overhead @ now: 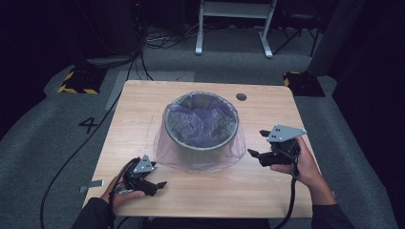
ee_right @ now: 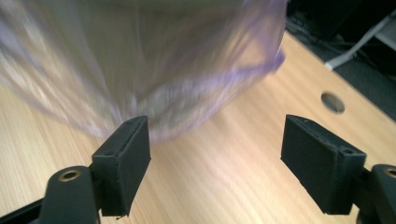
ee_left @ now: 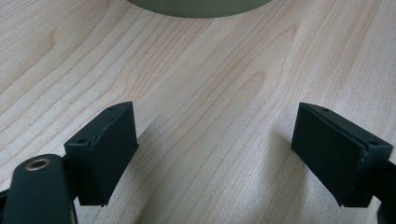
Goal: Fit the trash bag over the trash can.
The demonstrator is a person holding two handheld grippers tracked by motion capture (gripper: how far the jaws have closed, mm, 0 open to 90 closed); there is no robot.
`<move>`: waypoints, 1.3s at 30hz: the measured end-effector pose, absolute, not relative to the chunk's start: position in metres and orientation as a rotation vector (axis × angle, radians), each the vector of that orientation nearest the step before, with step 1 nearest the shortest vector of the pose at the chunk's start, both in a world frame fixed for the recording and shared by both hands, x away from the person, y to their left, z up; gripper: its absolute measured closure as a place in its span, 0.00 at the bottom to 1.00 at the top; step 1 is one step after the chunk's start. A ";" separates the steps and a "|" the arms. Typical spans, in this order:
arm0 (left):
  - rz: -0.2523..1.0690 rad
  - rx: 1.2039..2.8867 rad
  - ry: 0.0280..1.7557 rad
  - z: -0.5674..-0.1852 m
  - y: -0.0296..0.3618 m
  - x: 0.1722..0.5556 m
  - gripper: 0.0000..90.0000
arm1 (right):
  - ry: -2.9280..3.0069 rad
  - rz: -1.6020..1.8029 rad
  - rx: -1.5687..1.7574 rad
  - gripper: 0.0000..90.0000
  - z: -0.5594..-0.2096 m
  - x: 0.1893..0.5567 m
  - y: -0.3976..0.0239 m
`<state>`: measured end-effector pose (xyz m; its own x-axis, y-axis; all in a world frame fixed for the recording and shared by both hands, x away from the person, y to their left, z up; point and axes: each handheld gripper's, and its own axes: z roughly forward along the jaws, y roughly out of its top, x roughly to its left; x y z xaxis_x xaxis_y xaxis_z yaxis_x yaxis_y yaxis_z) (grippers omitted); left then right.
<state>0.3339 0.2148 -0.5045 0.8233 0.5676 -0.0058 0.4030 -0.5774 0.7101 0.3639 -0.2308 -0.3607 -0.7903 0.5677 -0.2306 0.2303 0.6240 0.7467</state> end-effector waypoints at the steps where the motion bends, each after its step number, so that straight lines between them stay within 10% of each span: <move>1: 0.287 2.263 0.707 -0.504 0.215 0.334 0.15 | 2.407 0.997 0.630 0.26 -0.364 0.364 -0.231; 39: 0.278 2.260 0.702 -0.505 0.214 0.335 0.15 | 2.394 1.048 1.041 0.18 -0.503 0.334 -0.314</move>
